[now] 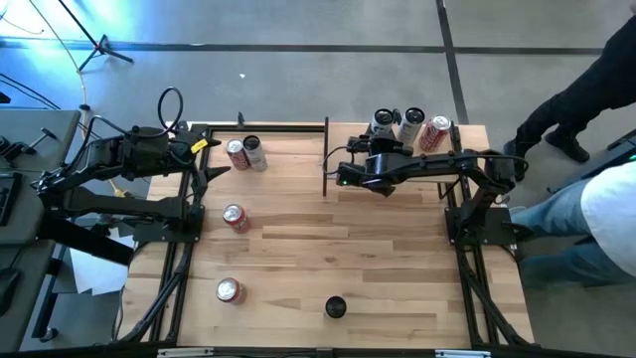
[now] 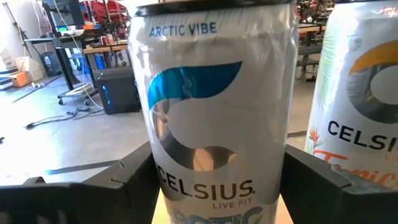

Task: Place canned beverage on shelf
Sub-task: Put the white soda can on the shelf

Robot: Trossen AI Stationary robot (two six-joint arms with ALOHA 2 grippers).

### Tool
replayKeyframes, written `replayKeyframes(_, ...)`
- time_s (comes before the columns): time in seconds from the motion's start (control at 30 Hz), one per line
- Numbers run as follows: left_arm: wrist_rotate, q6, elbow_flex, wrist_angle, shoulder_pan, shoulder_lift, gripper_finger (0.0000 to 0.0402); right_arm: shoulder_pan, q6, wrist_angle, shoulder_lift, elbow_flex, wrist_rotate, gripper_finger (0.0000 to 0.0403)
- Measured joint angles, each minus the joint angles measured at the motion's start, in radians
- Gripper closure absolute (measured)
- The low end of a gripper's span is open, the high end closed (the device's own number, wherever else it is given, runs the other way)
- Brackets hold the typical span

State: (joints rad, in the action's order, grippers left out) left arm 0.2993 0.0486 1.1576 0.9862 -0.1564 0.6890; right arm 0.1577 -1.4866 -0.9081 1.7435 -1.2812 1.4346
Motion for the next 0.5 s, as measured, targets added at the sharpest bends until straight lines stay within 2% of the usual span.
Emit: replayKeyframes(0.5,0.0,0.0,0.0,0.0,0.0,0.0,0.0067,-0.005,0.05,-0.003,0.0,-0.001,-0.025,0.0129)
